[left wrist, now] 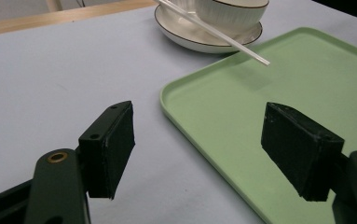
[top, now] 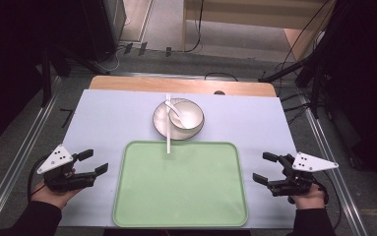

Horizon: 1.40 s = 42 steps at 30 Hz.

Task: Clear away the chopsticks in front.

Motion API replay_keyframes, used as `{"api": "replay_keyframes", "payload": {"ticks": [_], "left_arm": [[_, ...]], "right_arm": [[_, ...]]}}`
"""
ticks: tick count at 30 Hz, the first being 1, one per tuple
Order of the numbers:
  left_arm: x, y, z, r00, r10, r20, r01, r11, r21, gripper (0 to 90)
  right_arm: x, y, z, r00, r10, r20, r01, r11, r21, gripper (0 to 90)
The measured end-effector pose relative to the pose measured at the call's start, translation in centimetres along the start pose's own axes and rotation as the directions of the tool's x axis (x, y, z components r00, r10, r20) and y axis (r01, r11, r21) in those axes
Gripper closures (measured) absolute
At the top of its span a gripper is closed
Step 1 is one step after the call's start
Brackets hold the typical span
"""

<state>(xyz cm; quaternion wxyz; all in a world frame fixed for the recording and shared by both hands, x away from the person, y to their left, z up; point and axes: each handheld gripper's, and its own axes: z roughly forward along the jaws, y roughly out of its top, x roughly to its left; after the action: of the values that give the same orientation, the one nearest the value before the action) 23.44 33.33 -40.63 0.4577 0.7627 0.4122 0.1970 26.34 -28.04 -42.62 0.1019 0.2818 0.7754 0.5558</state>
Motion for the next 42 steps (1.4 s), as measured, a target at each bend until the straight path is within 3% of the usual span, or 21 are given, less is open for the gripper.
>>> {"api": "replay_keyframes", "payload": {"ticks": [7, 25, 35, 42], "left_arm": [[-0.03, -0.04, 0.02, 0.9999, 0.005, -0.016, -0.004, 0.9999, 0.012, 26.0], [0.45, 0.11, 0.76, 0.9994, -0.032, -0.012, 0.032, 0.9989, 0.033, 27.6], [0.38, -0.24, 0.44, 0.9981, -0.031, -0.054, 0.034, 0.9971, 0.067, 29.9], [0.34, -0.18, 0.48, 0.9967, -0.063, -0.050, 0.067, 0.9947, 0.078, 30.1]], "right_arm": [[-0.05, -0.03, 0.02, 1.0000, 0.000, 0.002, 0.000, 1.000, 0.002, 15.8], [-0.35, -0.37, -0.19, 0.9999, 0.012, 0.007, -0.012, 1.000, 0.002, 15.8], [-0.12, -0.22, -0.04, 0.9999, 0.012, 0.012, -0.012, 1.000, 0.015, 15.8], [-0.11, -0.28, 0.17, 0.9997, 0.016, 0.018, -0.017, 0.999, 0.043, 15.8]]}}
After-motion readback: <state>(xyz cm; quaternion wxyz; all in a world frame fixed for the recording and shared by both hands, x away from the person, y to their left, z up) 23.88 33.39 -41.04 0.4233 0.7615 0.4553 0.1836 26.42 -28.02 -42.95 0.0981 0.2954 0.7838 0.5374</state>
